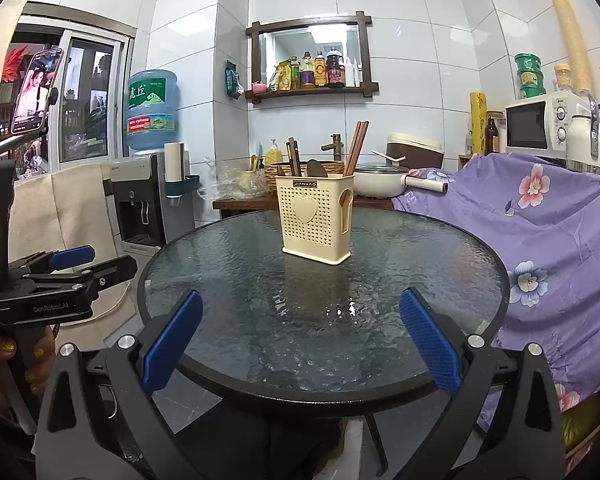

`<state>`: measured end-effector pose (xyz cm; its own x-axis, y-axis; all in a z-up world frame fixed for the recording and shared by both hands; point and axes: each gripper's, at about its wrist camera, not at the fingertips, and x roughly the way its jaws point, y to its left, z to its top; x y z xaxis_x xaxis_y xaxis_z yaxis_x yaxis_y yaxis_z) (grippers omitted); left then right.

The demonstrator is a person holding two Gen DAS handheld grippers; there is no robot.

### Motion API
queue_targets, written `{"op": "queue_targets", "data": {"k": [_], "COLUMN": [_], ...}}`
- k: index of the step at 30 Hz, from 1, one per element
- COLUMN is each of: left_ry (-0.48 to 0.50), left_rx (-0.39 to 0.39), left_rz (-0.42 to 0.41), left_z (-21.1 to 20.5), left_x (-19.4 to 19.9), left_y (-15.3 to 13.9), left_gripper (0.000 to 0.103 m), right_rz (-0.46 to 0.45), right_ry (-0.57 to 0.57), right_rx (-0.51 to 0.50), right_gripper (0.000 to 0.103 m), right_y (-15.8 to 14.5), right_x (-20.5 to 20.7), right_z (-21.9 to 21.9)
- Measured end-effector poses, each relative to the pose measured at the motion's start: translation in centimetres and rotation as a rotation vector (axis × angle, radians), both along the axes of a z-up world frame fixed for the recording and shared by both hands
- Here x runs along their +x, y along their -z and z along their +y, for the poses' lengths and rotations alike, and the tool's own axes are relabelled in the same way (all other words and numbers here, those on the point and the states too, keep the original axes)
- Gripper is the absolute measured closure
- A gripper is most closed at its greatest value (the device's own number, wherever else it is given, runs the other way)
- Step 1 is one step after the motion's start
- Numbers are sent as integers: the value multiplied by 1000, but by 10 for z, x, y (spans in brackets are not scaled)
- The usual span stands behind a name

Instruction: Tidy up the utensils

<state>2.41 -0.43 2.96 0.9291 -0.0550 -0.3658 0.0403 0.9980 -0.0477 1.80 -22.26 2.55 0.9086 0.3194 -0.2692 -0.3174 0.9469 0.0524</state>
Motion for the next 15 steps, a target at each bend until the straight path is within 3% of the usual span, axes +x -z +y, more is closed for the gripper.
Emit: {"op": "queue_targets", "data": {"k": [15], "left_ry": [1], "left_rx": [-4], "left_rz": [9], "left_z": [-2], "left_x": [-1], "left_y": [3], "left_gripper": [6], "right_rz": [5], "right_ry": [-2], "right_rx": [4], "right_gripper": [6], "right_y": [2], "right_x": [0], "right_z": [1]}}
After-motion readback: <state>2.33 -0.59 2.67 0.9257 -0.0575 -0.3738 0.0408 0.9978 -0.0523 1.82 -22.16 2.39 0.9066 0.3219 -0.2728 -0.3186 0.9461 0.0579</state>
